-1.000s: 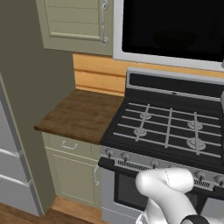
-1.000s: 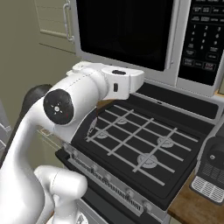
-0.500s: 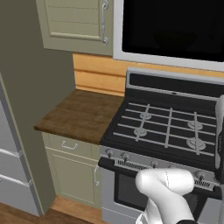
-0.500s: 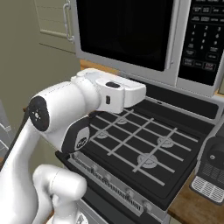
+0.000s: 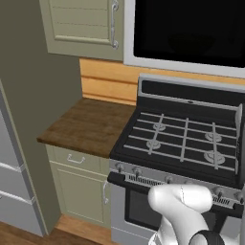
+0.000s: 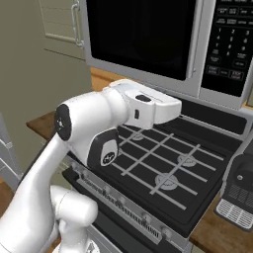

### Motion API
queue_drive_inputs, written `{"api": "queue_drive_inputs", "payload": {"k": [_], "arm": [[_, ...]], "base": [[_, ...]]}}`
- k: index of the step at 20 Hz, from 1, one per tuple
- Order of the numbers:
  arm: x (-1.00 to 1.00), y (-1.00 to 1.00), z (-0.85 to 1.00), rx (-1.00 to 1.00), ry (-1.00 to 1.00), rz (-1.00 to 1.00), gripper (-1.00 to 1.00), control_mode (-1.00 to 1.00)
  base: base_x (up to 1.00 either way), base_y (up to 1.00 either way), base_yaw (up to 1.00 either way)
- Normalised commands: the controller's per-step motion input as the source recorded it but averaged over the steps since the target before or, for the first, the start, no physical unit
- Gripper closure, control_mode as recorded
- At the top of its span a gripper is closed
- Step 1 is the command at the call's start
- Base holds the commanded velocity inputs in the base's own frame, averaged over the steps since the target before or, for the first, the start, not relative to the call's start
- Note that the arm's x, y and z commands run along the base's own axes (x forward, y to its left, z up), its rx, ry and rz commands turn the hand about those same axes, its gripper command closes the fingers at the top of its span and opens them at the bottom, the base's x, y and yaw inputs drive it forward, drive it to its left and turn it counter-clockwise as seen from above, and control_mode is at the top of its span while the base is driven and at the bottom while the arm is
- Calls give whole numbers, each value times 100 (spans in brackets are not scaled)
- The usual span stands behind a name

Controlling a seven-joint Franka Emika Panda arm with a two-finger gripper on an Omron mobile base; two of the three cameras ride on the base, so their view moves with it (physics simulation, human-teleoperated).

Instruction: Pick the garlic from the sink and place it in the bowl. Then pick the bowl and place it in the microwave. Then close the microwave door and press the start button.

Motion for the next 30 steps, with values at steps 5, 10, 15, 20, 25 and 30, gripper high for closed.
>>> {"api": "queue_drive_inputs", "payload": {"k": [5,10,15,20,25,30], "arm": [[24,-28,0,0,0,-1,100,-100],[34,-17,0,5,0,5,100,-100],[28,-26,0,9,0,13,100,-100],[7,-32,2,8,0,8,100,-100],[20,-4,15,1,0,0,100,-100],[19,-3,14,0,0,0,100,-100]], "base": [[0,0,0],[0,0,0],[0,0,0],[0,0,0],[0,0,0],[0,0,0]]}}
